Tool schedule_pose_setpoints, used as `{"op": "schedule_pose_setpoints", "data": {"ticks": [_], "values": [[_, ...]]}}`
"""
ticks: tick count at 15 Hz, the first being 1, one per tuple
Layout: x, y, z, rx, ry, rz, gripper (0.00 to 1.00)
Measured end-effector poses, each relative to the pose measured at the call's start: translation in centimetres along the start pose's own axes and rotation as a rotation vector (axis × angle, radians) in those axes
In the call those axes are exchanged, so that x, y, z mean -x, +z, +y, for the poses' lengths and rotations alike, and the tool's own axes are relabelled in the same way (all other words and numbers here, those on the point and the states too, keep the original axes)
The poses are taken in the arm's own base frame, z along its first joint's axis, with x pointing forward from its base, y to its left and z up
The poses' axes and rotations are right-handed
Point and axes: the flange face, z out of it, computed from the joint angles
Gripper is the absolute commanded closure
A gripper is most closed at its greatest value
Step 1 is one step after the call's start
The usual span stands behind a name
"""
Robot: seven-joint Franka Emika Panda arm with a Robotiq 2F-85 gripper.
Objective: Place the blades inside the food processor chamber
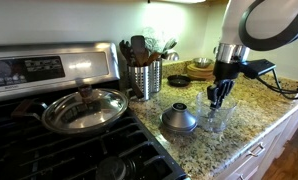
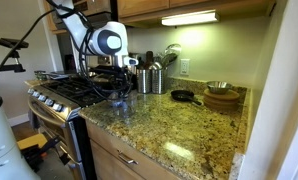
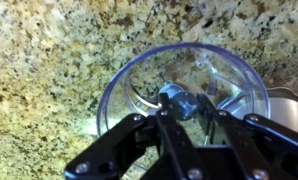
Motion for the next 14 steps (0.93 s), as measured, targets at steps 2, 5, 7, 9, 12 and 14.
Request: {"op": "schedule_pose_setpoints", "data": {"ticks": [2,5,7,9,12,14], "values": [[-0.2,0.1,0.0,-0.001,-0.001,-0.002,0.87],[-0.6,0.5,0.2,-0.005,0.003,-0.008,0.87],[-0.8,0.9,0.3,-0.011,0.007,-0.017,0.87],[-0.9,1.7,0.5,-0.015,0.011,-0.03,0.87],[-1.2,1.7,0.5,-0.019,0.016,-0.03,0.44],[-1.2,1.8,0.5,-0.025,0.022,-0.033,0.32]]}}
